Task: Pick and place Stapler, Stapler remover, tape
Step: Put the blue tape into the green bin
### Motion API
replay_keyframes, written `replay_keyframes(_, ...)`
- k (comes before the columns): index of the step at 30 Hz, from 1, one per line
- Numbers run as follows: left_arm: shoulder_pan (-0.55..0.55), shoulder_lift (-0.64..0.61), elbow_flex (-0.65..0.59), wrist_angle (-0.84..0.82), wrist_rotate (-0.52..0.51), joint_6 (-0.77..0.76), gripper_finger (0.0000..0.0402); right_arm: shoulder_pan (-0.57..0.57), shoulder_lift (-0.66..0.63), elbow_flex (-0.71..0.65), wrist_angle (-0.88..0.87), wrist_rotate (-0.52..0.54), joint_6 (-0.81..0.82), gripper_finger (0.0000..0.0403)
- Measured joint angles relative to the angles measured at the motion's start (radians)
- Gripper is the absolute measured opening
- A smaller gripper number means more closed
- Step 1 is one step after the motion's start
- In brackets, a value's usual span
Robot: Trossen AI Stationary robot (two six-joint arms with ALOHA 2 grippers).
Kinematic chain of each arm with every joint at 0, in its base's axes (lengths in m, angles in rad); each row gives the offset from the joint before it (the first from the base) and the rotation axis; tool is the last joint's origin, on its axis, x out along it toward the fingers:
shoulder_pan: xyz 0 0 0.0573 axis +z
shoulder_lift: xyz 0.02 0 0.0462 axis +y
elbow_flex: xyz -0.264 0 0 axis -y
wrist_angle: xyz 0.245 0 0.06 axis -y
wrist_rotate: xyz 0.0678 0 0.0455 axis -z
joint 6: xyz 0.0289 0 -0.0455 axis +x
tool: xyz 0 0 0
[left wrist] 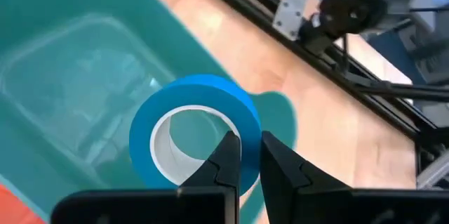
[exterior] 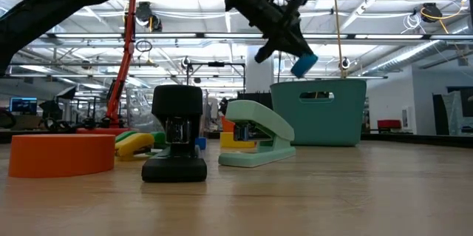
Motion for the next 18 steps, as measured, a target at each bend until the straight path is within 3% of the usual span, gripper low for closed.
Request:
replay_keyframes(7,-0.013,-0.177,0.006,-0.148,0.029,0.14,0.0028,-0.055,-0.012,0.0,-0.026,0.039,0.027,0.0004)
replay_keyframes(12,-0.032,-0.307,0.006,-0.151,0.303,0.13,0.0028,-0.089,-0.018,0.0,0.033,0.051,-0.075,0.0004)
replay_keyframes(15,-0.052,-0.361,0.007,-0.132,0.454,0.125,0.0028,-0.101,-0.018,0.0,0.097,0.134,-0.133,0.0004)
replay_keyframes(18,-0.078,-0.4,0.007,-0.11,0.534,0.138,0.0028,-0.112,-0.033,0.0,0.214,0.241,-0.256,0.0004)
